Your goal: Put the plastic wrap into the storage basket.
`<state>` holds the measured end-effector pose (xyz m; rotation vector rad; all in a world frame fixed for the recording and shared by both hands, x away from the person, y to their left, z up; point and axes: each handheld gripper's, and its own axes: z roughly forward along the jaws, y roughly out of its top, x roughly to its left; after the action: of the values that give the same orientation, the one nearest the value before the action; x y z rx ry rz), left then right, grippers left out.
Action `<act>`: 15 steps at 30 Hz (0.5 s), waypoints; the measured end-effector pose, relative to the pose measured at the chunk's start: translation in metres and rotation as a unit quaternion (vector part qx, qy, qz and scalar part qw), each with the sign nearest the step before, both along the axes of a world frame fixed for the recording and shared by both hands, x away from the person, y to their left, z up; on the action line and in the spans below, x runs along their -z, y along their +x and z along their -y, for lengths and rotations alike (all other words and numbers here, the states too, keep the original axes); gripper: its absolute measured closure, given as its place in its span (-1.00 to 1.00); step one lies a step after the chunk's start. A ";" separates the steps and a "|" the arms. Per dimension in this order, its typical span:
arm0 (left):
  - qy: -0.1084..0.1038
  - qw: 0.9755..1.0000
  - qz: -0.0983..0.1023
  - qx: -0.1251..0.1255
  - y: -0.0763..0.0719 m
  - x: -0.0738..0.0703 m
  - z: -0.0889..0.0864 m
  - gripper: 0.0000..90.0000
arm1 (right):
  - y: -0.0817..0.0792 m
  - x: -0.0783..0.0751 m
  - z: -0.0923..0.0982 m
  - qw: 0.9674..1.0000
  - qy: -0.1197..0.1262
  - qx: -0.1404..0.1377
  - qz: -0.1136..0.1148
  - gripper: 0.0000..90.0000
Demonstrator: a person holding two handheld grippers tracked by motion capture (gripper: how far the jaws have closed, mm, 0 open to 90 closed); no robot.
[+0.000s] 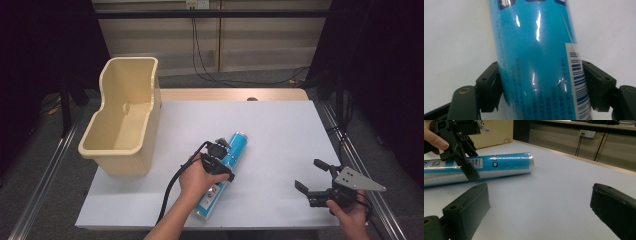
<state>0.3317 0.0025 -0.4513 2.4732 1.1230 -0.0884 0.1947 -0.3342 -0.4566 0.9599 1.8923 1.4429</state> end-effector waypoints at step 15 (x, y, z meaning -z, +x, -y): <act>0.035 0.998 -0.021 -0.039 0.002 -0.004 0.009 -0.31 | 0.000 0.000 0.000 1.000 0.000 0.000 0.000 -0.96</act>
<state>0.3339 -0.0063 -0.4477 2.4971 1.2587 -0.0805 0.1947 -0.3337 -0.4565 0.9598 1.8911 1.4426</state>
